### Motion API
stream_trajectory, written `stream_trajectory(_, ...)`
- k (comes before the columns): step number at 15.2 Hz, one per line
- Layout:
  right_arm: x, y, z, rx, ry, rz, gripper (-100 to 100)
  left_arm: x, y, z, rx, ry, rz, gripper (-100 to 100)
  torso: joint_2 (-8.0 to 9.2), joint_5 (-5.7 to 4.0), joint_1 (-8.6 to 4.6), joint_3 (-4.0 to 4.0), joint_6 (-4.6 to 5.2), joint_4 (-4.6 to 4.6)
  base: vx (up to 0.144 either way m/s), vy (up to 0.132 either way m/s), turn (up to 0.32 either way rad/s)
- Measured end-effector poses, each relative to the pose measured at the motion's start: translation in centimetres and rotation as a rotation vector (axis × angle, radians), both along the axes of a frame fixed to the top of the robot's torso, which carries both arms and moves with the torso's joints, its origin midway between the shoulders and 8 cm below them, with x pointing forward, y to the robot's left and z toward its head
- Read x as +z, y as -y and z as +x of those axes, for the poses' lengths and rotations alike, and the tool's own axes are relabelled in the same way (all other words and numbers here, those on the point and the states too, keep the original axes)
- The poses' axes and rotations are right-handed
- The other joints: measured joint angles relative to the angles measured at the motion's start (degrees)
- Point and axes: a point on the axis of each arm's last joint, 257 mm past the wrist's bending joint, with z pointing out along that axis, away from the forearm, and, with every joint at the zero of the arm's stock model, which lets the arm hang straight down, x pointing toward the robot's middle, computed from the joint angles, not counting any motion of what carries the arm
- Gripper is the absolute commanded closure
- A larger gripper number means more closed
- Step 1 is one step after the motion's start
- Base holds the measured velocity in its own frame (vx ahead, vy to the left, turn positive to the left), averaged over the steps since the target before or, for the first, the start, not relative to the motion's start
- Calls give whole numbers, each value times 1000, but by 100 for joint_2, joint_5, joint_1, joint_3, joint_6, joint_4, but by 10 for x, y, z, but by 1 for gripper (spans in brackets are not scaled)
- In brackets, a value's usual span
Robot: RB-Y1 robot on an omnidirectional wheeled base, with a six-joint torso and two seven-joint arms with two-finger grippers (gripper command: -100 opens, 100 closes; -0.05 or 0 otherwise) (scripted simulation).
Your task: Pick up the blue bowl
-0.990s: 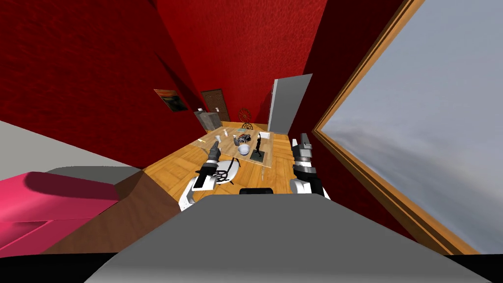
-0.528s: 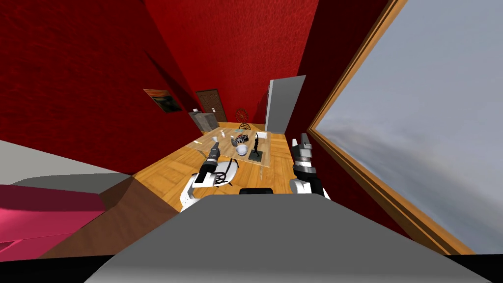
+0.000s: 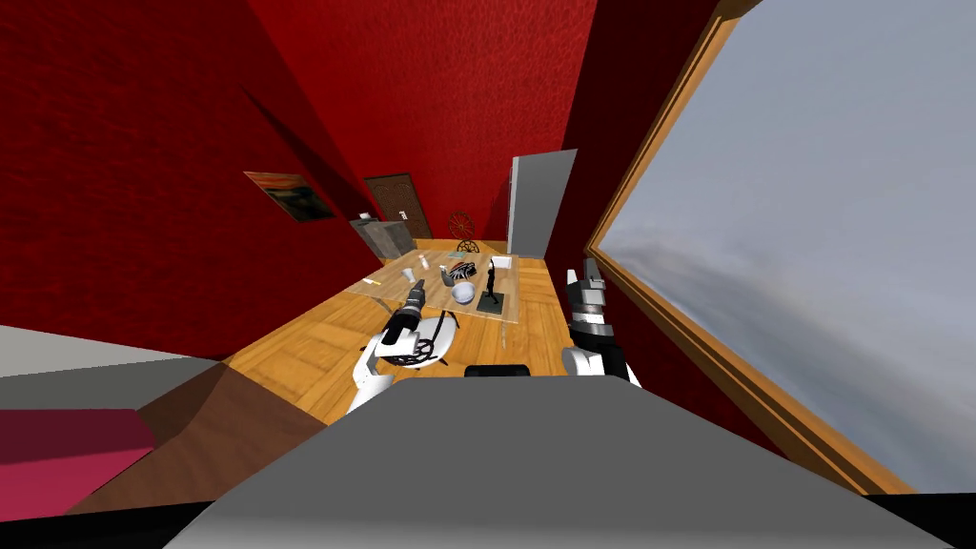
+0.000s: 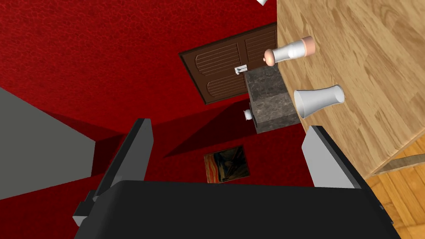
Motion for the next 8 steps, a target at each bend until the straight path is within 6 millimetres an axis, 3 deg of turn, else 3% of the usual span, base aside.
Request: stream_trajectory(8, 0, 0, 0, 0, 0, 0, 0, -37, -32, 2, 81, -149, -3, -100, 1, 0, 1, 1, -3, 0, 7, -1, -106)
